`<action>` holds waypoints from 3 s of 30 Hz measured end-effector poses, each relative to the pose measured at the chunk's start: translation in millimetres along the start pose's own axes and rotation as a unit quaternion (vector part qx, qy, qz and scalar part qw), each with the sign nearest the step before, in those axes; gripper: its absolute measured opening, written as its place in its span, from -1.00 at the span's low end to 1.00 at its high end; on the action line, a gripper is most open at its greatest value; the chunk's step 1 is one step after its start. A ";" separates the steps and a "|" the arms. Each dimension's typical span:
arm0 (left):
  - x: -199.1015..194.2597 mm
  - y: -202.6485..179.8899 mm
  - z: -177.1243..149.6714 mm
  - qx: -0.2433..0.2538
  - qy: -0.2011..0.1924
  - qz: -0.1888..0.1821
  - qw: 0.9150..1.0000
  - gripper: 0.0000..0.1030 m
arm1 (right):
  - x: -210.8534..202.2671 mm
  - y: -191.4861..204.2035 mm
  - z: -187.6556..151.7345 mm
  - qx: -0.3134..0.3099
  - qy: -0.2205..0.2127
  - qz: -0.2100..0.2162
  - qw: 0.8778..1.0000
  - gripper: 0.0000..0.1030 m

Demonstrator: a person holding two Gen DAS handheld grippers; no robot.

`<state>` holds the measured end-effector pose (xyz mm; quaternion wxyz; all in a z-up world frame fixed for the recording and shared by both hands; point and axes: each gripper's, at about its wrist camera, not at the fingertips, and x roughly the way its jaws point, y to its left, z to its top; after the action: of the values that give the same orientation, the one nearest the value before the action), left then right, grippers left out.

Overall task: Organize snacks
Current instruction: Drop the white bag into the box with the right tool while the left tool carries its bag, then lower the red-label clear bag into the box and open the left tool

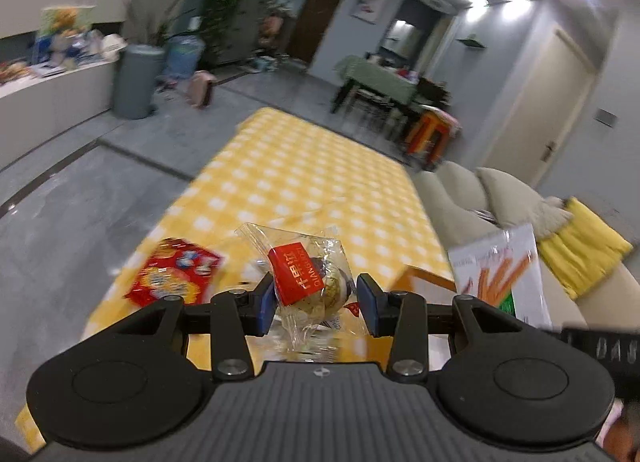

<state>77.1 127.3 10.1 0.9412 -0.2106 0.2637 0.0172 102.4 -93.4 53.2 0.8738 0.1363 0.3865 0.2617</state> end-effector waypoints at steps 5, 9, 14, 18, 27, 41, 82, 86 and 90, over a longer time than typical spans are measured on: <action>-0.3 -28.2 -6.9 0.029 0.010 -0.048 0.998 -0.08 | -29.2 -24.4 14.1 0.017 -0.029 -0.010 0.999 -0.86; 5.5 -50.4 -13.3 0.052 0.018 -0.070 0.996 -0.08 | -39.7 -54.3 20.3 0.051 -0.040 -0.028 0.997 -0.86; 15.9 -64.6 -23.3 0.059 0.032 -0.090 0.994 -0.07 | -38.6 -91.7 22.0 0.091 -0.035 -0.048 0.994 -0.86; 24.8 -72.3 -31.4 0.070 0.047 -0.093 0.992 -0.07 | -27.6 -113.7 18.6 0.107 -0.018 -0.060 0.992 -0.86; 50.6 -80.5 -44.4 0.061 0.082 -0.106 0.989 -0.07 | 18.6 -162.2 4.3 0.158 0.046 -0.073 0.984 -0.86; 77.6 -64.6 -45.3 0.044 0.117 -0.081 0.989 -0.07 | 72.4 -195.0 -3.5 0.194 0.095 -0.092 0.972 -0.86; 45.1 -87.2 -34.0 0.090 0.134 -0.008 0.987 -0.07 | 72.2 -183.1 3.9 0.179 0.093 -0.147 0.968 0.41; 38.5 -93.0 -31.9 0.097 0.143 0.000 0.985 -0.07 | 57.2 -179.7 8.8 0.181 0.076 -0.132 0.972 0.41; 31.1 -105.5 -34.6 0.106 0.148 -0.014 0.983 -0.07 | 29.0 -172.0 16.5 0.171 0.049 -0.119 0.977 0.46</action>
<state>102.1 14.8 8.7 0.9091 -0.1136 0.3970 -0.0555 191.6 -219.7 -29.1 0.8426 0.2239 0.4810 0.0919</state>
